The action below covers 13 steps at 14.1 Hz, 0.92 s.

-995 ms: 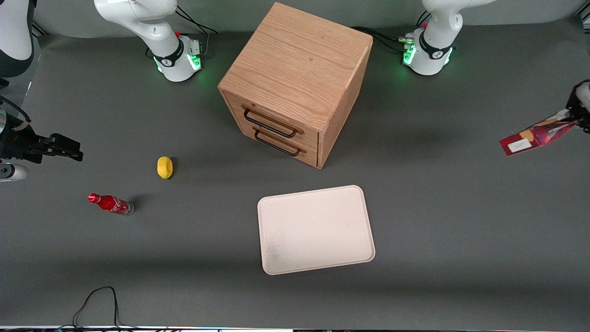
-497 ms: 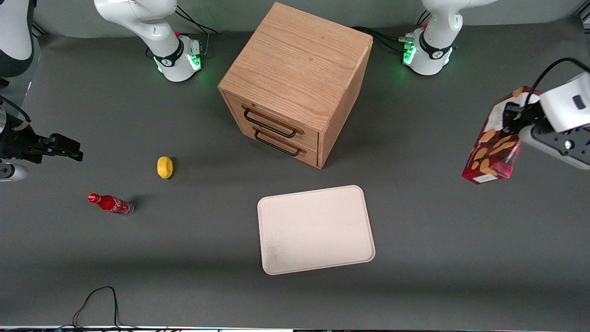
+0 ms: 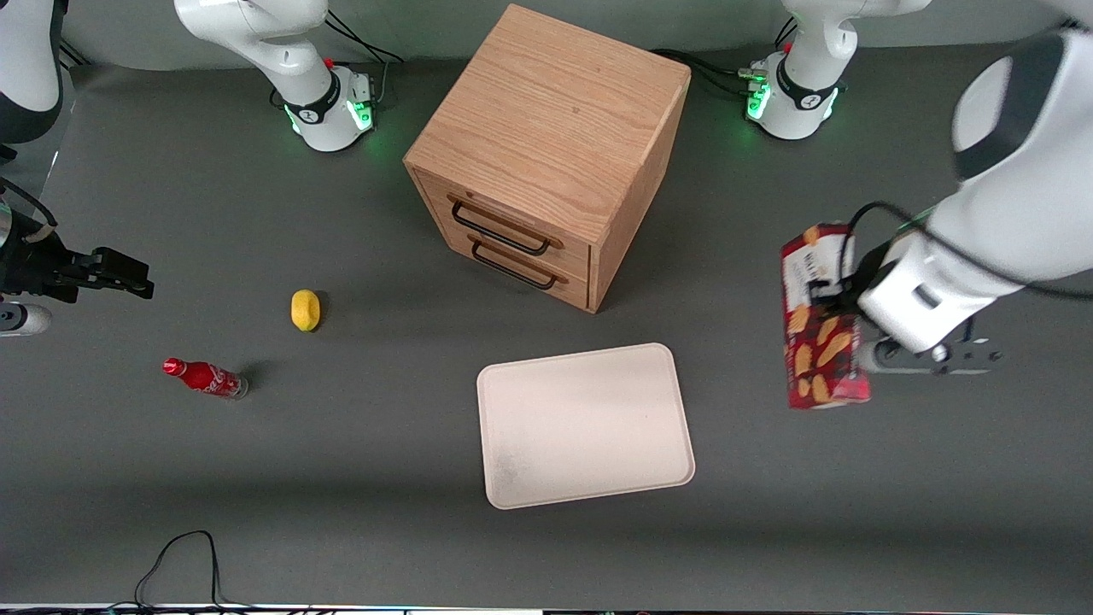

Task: Place red cookie box on tray
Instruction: 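Carry the held cookie box over the cream tray's edge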

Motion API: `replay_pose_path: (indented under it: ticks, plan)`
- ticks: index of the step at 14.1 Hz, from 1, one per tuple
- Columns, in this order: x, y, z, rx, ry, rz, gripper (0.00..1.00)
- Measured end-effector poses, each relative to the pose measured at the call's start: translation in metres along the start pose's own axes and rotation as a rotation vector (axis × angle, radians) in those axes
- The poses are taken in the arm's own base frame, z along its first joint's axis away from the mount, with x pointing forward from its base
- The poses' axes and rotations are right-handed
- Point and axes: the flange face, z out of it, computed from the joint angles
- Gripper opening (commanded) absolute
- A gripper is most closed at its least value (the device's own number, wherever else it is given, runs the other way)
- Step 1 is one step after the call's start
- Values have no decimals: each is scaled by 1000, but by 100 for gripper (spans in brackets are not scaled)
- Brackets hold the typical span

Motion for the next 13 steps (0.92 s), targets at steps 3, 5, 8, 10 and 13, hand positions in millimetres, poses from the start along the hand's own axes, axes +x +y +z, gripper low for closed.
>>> replay_pose_path:
  ticks: [3, 5, 8, 10, 13]
  plan:
    - [19, 40, 46, 24, 9, -51, 0]
    - [27, 60, 80, 23, -8, -67, 0]
    - [40, 82, 135, 13, -21, -63, 0]
    - [49, 91, 172, 3, -22, -62, 0]
    - [54, 102, 225, 10, -13, -100, 0]
